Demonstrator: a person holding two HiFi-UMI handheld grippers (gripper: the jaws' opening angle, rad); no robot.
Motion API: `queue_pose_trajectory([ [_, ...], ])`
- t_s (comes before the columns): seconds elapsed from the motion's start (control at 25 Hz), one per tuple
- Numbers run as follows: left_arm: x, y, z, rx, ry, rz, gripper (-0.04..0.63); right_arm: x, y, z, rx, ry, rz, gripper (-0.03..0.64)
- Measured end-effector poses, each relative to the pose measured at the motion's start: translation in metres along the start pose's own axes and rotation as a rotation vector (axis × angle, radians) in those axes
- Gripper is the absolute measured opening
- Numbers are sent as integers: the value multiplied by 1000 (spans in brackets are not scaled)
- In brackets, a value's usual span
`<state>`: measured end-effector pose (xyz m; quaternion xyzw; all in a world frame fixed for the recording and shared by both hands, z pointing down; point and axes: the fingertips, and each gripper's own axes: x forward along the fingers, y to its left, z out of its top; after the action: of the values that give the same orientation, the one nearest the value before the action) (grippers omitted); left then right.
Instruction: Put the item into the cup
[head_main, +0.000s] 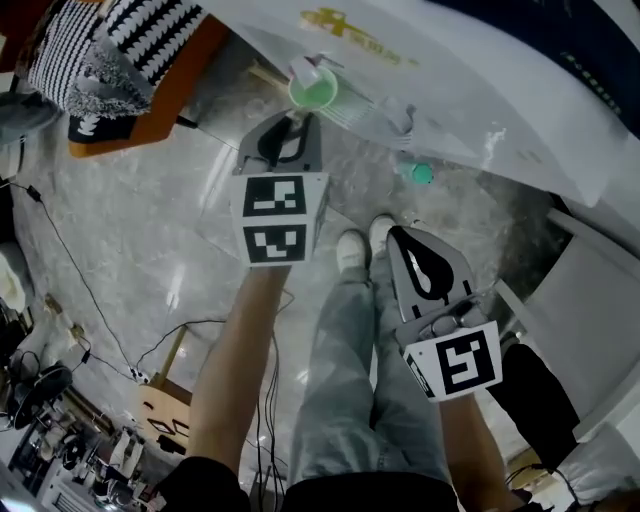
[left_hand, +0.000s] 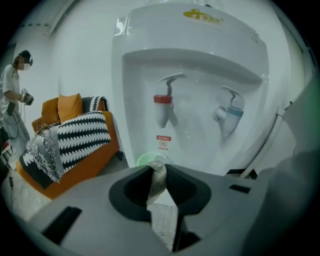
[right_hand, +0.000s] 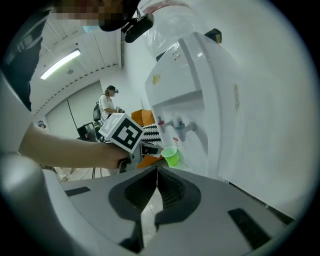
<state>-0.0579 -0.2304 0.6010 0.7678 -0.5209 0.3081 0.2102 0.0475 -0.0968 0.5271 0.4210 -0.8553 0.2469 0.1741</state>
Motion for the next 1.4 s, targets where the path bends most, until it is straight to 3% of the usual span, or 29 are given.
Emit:
queue_pose_trajectory([
  [0.12,9,4,1,-10,15,6,78,4,6,-6,3,11,19,11],
  [0.32,27,11,11,72,28,18,78,4,13,-15,9,25,37,11],
  [0.48,36,17,14,88,33,27,78,3,16,-20,14,30,42,11],
  [0.88,42,19,12,47,36,14,78,1,12,-24,28,21,16,11],
  [0.92,42,17,14,48,26,6,90,1,12,-24,32,19,13,11],
  [1.0,42,14,19,39,-1,-13,208,4,14,-23,37,18,19,11],
  [1.4,28,17,17,-34,-53,-15,222,8,18,-27,26,26,18,11],
])
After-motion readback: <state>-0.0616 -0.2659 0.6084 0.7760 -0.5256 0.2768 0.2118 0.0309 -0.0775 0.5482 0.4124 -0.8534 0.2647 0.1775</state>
